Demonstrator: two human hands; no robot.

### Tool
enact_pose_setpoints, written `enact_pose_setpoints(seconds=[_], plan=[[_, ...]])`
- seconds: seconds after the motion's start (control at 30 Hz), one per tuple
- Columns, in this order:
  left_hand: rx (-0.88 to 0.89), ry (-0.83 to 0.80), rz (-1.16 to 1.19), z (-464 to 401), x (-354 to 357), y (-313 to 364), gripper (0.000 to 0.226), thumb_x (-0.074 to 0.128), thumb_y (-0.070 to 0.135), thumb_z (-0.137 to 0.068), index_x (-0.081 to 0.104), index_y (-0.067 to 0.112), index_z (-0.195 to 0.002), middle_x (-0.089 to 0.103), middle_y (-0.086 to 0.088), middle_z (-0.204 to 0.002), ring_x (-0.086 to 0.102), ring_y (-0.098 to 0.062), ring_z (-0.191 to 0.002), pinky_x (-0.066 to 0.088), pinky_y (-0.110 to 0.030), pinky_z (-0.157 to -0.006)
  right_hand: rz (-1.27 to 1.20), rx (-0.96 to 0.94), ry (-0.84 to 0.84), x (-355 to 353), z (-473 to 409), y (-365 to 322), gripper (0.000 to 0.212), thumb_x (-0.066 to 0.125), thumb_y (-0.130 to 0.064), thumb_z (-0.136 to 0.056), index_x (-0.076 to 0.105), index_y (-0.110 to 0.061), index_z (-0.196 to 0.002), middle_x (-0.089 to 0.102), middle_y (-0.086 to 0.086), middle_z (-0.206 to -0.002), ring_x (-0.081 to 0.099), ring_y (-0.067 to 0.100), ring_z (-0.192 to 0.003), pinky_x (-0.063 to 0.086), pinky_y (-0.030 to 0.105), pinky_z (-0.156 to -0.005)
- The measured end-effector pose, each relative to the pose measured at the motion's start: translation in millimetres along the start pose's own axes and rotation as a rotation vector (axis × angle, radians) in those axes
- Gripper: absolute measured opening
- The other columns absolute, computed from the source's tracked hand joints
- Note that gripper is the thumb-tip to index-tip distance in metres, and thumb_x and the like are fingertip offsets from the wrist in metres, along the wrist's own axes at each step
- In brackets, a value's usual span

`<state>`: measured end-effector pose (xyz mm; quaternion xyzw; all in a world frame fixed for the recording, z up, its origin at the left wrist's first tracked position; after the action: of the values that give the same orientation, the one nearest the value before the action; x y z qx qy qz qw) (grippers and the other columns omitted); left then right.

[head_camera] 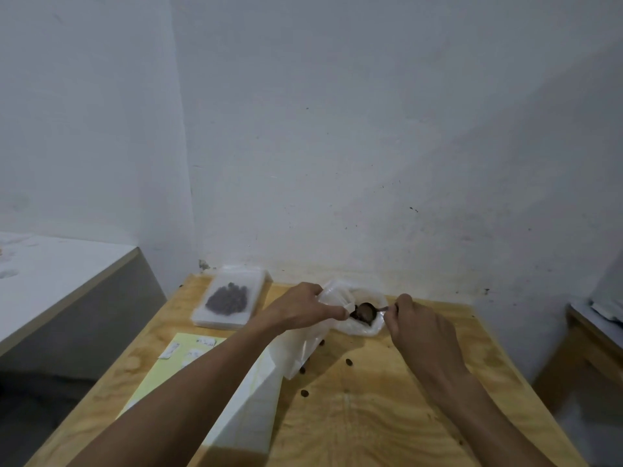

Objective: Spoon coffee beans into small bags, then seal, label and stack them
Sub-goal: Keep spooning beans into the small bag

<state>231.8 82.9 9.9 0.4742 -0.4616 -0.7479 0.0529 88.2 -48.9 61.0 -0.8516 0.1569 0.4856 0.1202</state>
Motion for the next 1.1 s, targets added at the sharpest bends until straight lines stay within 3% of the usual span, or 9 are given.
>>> enact_pose_setpoints(seconds=[0.13, 0.2, 0.33, 0.43, 0.6, 0.7, 0.83, 0.97, 1.1], plan=[[0.064, 0.045, 0.001, 2, -4, 15, 0.039, 0.076, 0.053, -0.079, 0.053, 0.024, -0.089, 0.054, 0.004, -0.099, 0.054, -0.015, -0.087, 0.046, -0.032, -0.079, 0.030, 0.108, -0.089, 9, 1, 10, 0.021, 0.054, -0.022, -0.100, 0.042, -0.012, -0.086, 0.055, 0.001, -0.068, 0.053, 0.025, -0.052, 0.024, 0.027, -0.043], [0.119, 0.070, -0.008, 6, -6, 30, 0.037, 0.075, 0.053, -0.080, 0.049, 0.026, -0.082, 0.051, 0.005, -0.092, 0.050, -0.014, -0.081, 0.042, -0.030, -0.073, -0.025, 0.206, -0.114, 14, -2, 16, 0.018, 0.038, -0.025, -0.105, 0.038, -0.013, -0.093, 0.052, 0.000, -0.077, 0.051, 0.025, -0.066, 0.030, 0.033, -0.052], [0.205, 0.029, -0.026, 8, 0, 62, 0.051, 0.077, 0.059, -0.071, 0.066, 0.012, -0.088, 0.064, 0.000, -0.090, 0.062, -0.019, -0.083, 0.046, -0.033, -0.073, -0.225, 0.472, -0.132, 21, -6, 40, 0.027, 0.043, -0.027, -0.103, 0.048, -0.008, -0.085, 0.046, 0.001, -0.068, 0.048, 0.026, -0.068, 0.027, 0.032, -0.050], [0.228, -0.023, -0.046, 4, 10, 74, 0.047, 0.078, 0.061, -0.066, 0.075, 0.017, -0.083, 0.069, 0.002, -0.077, 0.067, -0.018, -0.073, 0.047, -0.031, -0.064, -0.400, 0.657, -0.191, 45, 7, 66, 0.042, 0.048, -0.029, -0.102, 0.055, -0.004, -0.069, 0.061, 0.013, -0.070, 0.053, 0.029, -0.065, 0.032, 0.030, -0.052], [0.167, -0.021, -0.089, -5, 2, 59, 0.055, 0.076, 0.067, -0.067, 0.075, 0.021, -0.098, 0.071, 0.003, -0.092, 0.067, -0.019, -0.085, 0.049, -0.032, -0.071, -0.894, 0.944, -0.209, 92, 46, 82, 0.041, 0.049, -0.026, -0.102, 0.063, 0.000, -0.073, 0.062, 0.015, -0.058, 0.054, 0.025, -0.048, 0.043, 0.032, -0.052], [0.128, -0.007, -0.192, -11, -7, 42, 0.074, 0.076, 0.070, -0.062, 0.070, 0.022, -0.118, 0.069, 0.004, -0.115, 0.064, -0.015, -0.099, 0.052, -0.031, -0.078, -1.000, 0.920, -0.180, 90, 48, 78, 0.028, 0.049, -0.020, -0.101, 0.067, -0.004, -0.087, 0.061, 0.010, -0.057, 0.052, 0.023, -0.048, 0.039, 0.030, -0.049], [0.103, 0.026, -0.261, -8, -13, 18, 0.093, 0.081, 0.058, -0.073, 0.047, 0.016, -0.148, 0.044, 0.001, -0.151, 0.048, -0.019, -0.132, 0.041, -0.026, -0.094, -0.981, 0.809, -0.120, 68, 38, 73, 0.028, 0.051, -0.017, -0.099, 0.066, -0.003, -0.081, 0.062, 0.009, -0.055, 0.054, 0.022, -0.046, 0.043, 0.031, -0.050], [0.114, 0.025, -0.366, -4, -11, 2, 0.097, 0.082, 0.057, -0.074, 0.038, 0.022, -0.153, 0.021, -0.003, -0.163, 0.040, -0.025, -0.141, 0.037, -0.031, -0.105, -0.989, 0.731, -0.110, 54, 30, 68, 0.029, 0.051, -0.017, -0.099, 0.066, -0.003, -0.078, 0.060, 0.009, -0.052, 0.054, 0.021, -0.045, 0.047, 0.036, -0.053], [0.142, 0.039, -0.344, 1, -16, -8, 0.094, 0.084, 0.053, -0.073, 0.041, 0.026, -0.152, 0.028, -0.004, -0.160, 0.040, -0.024, -0.139, 0.037, -0.033, -0.109, -1.000, 0.693, -0.123, 41, 26, 67, 0.030, 0.051, -0.018, -0.100, 0.064, -0.002, -0.078, 0.057, 0.010, -0.053, 0.051, 0.023, -0.048, 0.044, 0.037, -0.054]])
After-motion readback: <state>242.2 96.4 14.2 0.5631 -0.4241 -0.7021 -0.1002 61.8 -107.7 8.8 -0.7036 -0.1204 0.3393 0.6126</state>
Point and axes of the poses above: each hand's wrist, its own z-axis away from the middle knuckle, its own x-axis out of the palm, y = z × x, the point moved 10 cm from there along -z, towards the middle knuckle
